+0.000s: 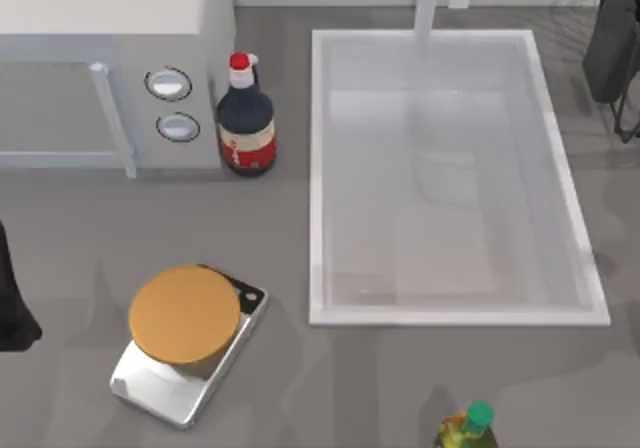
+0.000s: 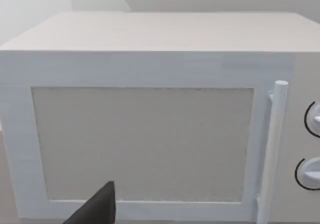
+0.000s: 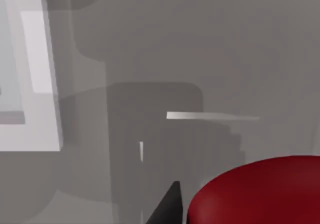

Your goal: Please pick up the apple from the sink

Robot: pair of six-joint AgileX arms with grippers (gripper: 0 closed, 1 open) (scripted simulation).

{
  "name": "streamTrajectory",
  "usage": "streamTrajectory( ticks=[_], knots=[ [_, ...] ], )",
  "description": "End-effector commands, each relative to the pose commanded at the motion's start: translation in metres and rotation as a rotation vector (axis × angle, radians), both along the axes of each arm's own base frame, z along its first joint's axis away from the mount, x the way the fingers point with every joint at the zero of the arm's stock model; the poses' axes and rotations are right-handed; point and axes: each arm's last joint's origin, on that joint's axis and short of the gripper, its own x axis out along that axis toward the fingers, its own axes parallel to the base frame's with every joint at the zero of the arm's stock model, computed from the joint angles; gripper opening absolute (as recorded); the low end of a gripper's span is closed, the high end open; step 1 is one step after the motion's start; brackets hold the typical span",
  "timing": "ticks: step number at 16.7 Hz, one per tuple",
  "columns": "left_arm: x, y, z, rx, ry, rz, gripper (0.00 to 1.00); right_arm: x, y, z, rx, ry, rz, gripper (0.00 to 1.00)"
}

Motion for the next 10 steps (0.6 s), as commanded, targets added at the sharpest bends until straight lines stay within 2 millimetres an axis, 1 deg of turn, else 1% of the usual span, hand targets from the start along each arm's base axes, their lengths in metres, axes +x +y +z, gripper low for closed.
streamTrajectory(
  ticks=[4,5,10],
  knots=[
    [0.0000,0.0000,0.0000,0.000,0.000,0.000,1.00,0.0000,0.0000,0.0000,0.000,0.000,0.000,0.98],
    [0.0000,0.0000,0.0000,0.000,0.000,0.000,1.00,0.0000,0.0000,0.0000,0.000,0.000,0.000,1.00],
    [0.0000,0.0000,0.0000,0.000,0.000,0.000,1.00,0.0000,0.0000,0.0000,0.000,0.000,0.000,1.00]
  ],
)
